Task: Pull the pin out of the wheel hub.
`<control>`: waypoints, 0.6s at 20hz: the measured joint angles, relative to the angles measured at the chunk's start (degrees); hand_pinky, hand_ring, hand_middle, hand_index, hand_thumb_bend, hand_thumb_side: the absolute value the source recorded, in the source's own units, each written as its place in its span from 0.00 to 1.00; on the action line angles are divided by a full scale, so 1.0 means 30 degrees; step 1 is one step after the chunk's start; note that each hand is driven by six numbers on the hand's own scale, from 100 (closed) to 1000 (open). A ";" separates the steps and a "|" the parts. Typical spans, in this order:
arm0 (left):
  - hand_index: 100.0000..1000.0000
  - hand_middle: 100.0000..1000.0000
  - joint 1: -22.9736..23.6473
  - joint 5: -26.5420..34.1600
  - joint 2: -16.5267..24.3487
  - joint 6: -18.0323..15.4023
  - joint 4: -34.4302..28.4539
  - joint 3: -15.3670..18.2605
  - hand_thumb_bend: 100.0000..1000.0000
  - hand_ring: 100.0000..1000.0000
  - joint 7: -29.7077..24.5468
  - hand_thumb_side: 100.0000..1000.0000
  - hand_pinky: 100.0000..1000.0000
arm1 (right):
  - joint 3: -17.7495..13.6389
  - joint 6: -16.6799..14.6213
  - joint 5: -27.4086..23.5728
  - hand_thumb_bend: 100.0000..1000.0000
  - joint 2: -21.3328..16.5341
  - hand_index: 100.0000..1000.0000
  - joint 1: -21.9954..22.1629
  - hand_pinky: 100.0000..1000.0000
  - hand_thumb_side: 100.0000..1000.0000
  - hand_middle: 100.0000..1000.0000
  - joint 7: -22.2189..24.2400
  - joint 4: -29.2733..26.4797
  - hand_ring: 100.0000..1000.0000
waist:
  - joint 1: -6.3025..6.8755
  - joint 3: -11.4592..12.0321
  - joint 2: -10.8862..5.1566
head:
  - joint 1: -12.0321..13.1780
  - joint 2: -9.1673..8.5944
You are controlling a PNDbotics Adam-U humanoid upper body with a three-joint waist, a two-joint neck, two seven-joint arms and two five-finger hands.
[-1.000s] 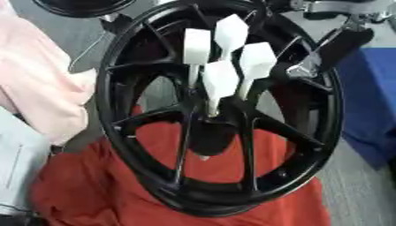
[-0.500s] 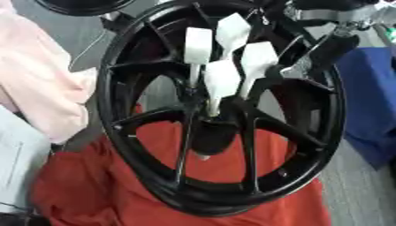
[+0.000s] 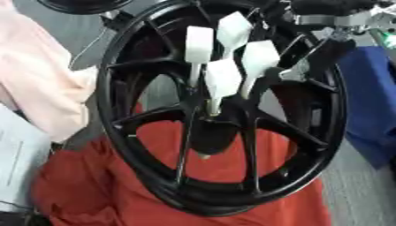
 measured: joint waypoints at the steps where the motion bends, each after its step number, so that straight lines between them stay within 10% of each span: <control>1: 0.73 0.64 -0.0001 0.0000 0.0000 0.0001 0.0000 0.0000 0.29 0.77 0.0001 0.66 0.60 | -0.0002 -0.0006 0.0040 0.25 0.0006 0.73 0.0002 0.65 0.43 0.60 0.0001 0.0058 0.61 | 0.0002 0.0005 0.0015 | -0.0014 0.0000; 12: 0.73 0.64 -0.0013 0.0000 0.0000 0.0008 0.0015 0.0000 0.28 0.76 0.0007 0.66 0.60 | -0.0084 0.0900 -0.0874 0.07 0.0144 0.62 0.0141 0.63 0.27 0.46 -0.0966 0.0303 0.57 | 0.0021 0.0017 0.0032 | -0.0049 -0.0001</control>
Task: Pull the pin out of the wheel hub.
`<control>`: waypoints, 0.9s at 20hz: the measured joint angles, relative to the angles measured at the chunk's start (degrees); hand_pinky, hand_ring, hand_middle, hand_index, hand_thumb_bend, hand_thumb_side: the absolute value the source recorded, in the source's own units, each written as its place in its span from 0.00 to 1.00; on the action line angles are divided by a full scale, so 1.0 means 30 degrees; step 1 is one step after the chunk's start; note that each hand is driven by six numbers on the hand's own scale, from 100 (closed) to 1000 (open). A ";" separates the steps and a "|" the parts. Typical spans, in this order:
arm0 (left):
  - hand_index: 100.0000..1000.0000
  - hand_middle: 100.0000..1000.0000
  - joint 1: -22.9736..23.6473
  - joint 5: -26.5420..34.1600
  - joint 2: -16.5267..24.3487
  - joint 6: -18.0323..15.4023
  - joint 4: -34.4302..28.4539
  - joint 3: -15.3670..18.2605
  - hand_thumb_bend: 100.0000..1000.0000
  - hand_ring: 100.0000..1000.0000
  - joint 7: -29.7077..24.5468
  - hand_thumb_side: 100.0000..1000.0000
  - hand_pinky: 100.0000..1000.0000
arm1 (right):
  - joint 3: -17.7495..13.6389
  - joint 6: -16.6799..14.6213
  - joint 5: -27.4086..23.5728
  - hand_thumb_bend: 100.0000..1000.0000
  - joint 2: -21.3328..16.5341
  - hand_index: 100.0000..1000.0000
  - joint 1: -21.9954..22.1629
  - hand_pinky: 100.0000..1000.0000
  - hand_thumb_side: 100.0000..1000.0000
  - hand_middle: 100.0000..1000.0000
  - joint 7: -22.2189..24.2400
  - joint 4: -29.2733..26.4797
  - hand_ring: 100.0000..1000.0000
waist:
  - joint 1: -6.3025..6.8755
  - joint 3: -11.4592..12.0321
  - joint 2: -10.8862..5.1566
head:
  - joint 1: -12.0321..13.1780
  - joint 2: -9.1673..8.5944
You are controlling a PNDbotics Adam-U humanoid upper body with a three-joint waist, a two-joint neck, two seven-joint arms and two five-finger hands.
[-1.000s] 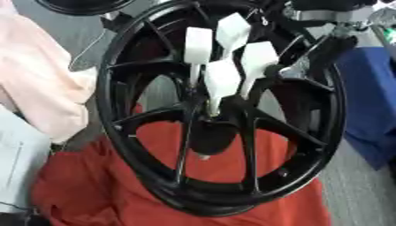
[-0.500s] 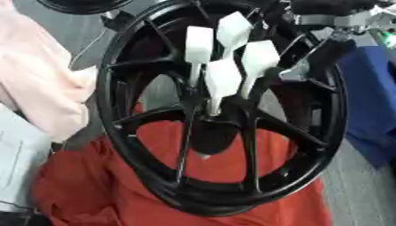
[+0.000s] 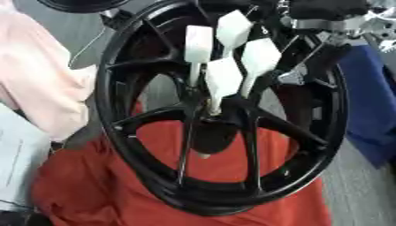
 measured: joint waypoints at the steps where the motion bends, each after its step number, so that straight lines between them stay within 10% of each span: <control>1: 0.73 0.64 -0.0005 0.0000 0.0000 0.0000 0.0006 0.0000 0.28 0.76 0.0000 0.66 0.60 | -0.0001 0.0251 -0.0218 0.05 0.0000 0.61 0.0014 0.63 0.27 0.44 -0.0178 0.0001 0.56 | 0.0000 0.0000 0.0002 | -0.0001 0.0000; 18: 0.73 0.64 -0.0068 0.0000 0.0000 0.0013 0.0121 0.0000 0.28 0.76 -0.0012 0.65 0.61 | -0.0313 0.4246 -0.4818 0.00 -0.0019 0.40 -0.0187 0.60 0.14 0.24 0.0423 -0.0363 0.46 | 0.0047 0.0124 -0.0050 | -0.0002 0.0001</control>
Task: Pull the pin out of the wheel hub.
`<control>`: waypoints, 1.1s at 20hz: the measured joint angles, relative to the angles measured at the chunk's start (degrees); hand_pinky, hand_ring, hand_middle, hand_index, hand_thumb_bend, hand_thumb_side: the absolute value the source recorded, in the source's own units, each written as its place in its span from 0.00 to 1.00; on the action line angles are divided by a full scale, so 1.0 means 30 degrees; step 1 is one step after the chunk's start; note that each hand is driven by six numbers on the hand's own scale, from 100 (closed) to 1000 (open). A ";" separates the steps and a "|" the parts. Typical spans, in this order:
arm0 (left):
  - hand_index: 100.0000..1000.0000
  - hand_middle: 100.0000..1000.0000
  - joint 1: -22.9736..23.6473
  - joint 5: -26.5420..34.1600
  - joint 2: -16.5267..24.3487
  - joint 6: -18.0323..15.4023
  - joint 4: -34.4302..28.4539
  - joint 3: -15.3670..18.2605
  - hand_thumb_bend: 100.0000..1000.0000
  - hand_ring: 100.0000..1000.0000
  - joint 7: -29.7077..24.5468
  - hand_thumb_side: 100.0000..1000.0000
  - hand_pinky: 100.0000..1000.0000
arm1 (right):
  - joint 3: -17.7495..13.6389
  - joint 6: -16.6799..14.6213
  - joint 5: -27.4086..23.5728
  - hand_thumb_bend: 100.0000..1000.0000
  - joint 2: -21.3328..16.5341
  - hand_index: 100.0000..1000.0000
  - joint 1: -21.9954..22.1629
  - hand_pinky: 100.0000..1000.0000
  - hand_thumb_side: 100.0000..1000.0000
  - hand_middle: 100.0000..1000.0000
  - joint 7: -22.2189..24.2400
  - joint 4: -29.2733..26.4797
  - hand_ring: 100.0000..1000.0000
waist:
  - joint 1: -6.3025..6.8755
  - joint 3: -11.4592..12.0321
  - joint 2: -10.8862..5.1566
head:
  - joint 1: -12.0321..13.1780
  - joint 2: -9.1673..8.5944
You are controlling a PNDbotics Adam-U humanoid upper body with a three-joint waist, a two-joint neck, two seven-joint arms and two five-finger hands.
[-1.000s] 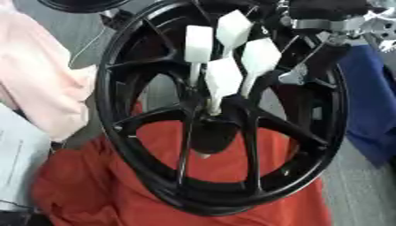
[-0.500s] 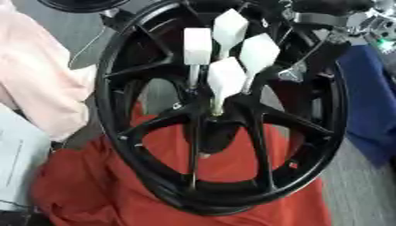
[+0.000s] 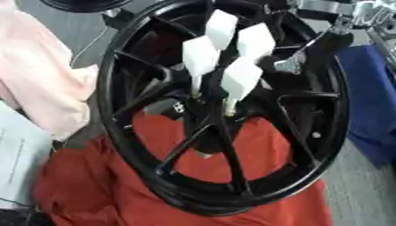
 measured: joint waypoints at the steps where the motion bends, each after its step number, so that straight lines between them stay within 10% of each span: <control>1: 0.73 0.64 0.0000 -0.0001 0.0000 0.0000 0.0003 0.0000 0.28 0.76 0.0000 0.65 0.61 | -0.0086 0.0127 -0.0292 0.00 -0.0018 0.40 -0.0047 0.60 0.14 0.24 0.0240 -0.0005 0.46 | 0.0022 0.0001 -0.0033 | -0.0011 0.0000; 10: 0.73 0.64 -0.0001 -0.0002 0.0000 0.0002 0.0106 0.0004 0.28 0.76 -0.0004 0.65 0.61 | -0.1170 0.1406 -0.3021 0.00 -0.0950 0.38 -0.0787 0.61 0.23 0.20 0.1543 0.0145 0.42 | 0.0098 0.0003 -0.0317 | -0.0062 -0.0002; 22: 0.73 0.64 0.0114 -0.0032 0.0145 -0.0074 0.0106 0.0301 0.29 0.76 0.0108 0.64 0.61 | -0.6732 0.3608 -0.6770 0.00 -0.5475 0.38 0.0799 0.61 0.27 0.19 0.0146 0.3334 0.40 | 0.0483 -0.0362 -0.0432 | 0.0612 -0.0010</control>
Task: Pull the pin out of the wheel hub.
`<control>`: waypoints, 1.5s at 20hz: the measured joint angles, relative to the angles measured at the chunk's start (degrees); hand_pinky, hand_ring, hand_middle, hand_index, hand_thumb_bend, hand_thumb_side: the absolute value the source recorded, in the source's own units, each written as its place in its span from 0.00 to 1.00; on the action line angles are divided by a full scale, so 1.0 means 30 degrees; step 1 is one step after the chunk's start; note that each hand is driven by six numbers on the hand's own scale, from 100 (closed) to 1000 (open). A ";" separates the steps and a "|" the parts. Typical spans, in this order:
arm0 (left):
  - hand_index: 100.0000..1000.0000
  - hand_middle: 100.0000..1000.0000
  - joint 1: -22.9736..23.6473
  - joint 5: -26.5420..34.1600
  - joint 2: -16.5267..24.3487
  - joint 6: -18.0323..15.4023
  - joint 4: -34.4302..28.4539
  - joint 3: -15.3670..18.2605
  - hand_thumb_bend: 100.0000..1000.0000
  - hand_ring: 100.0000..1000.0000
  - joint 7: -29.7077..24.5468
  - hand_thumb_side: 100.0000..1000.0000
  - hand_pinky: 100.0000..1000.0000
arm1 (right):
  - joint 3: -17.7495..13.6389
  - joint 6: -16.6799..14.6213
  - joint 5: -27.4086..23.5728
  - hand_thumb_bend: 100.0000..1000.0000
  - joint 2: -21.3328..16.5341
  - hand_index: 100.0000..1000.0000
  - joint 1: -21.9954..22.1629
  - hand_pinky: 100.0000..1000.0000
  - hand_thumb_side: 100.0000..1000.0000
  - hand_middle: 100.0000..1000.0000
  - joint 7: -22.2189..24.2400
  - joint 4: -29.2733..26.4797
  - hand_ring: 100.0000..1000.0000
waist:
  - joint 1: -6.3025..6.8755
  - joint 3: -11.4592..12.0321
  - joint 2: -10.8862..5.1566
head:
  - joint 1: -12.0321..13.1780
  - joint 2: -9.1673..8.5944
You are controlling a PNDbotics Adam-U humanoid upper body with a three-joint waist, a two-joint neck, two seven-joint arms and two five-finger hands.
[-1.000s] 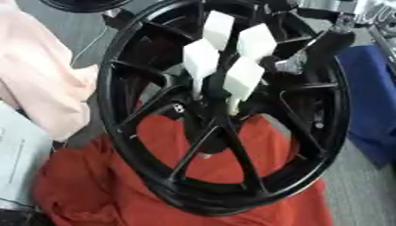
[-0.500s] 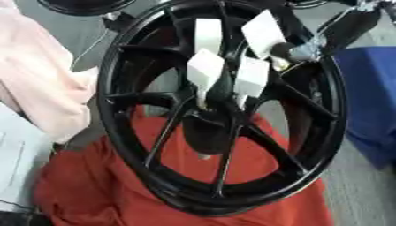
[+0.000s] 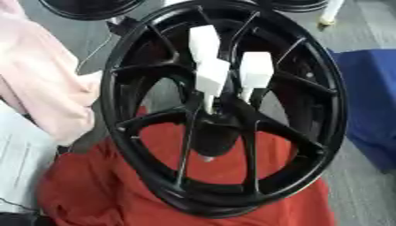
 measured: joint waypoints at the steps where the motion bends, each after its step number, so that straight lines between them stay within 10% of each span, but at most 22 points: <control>1: 0.73 0.64 0.0030 -0.0026 0.0000 -0.0006 0.0000 0.0064 0.29 0.76 0.0061 0.64 0.61 | -0.0544 0.0098 -0.0358 0.00 -0.0523 0.39 0.0538 0.62 0.27 0.19 -0.0307 0.0201 0.41 | 0.0051 -0.0119 0.0012 | 0.0129 -0.0003; 6: 0.73 0.64 0.0203 -0.0077 0.0001 -0.0068 -0.0008 0.0400 0.29 0.76 0.0409 0.64 0.61 | -0.3175 0.0304 -0.1994 0.00 -0.3033 0.44 0.3139 0.64 0.19 0.25 -0.1916 0.1567 0.45 | 0.0519 -0.0691 0.0302 | 0.0897 -0.0036; 10: 0.73 0.64 0.0441 -0.0139 -0.0006 -0.0147 -0.0045 0.0743 0.29 0.76 0.0778 0.63 0.61 | -0.4667 -0.0288 -0.2495 0.00 -0.3923 0.82 0.5132 0.80 0.30 0.71 -0.3162 0.2145 0.74 | 0.0913 -0.1283 0.0483 | 0.1672 -0.0189; 13: 0.73 0.64 0.0496 -0.0216 -0.0020 -0.0184 -0.0145 0.0882 0.29 0.76 0.0983 0.63 0.61 | -0.4971 -0.1104 -0.2016 0.01 -0.3546 0.88 0.6667 0.87 0.27 0.83 -0.4066 0.1470 0.84 | 0.1155 -0.1482 0.0624 | 0.2076 -0.0288; 17: 0.73 0.64 0.0499 -0.0292 -0.0028 -0.0185 -0.0249 0.0941 0.29 0.76 0.1081 0.63 0.61 | -0.5760 -0.2297 -0.0877 0.00 -0.1891 0.88 0.8702 0.87 0.39 0.81 -0.4708 -0.0039 0.84 | 0.1346 -0.1420 0.0743 | 0.2157 -0.0377; 30: 0.73 0.64 0.0007 -0.0267 -0.0034 -0.0105 -0.0311 0.0545 0.29 0.76 0.0602 0.63 0.61 | -0.8682 -0.5333 -0.1427 0.00 0.0881 0.80 1.5192 0.83 0.28 0.66 -0.8199 -0.4292 0.72 | 0.0951 -0.0115 0.0623 | 0.0842 -0.0338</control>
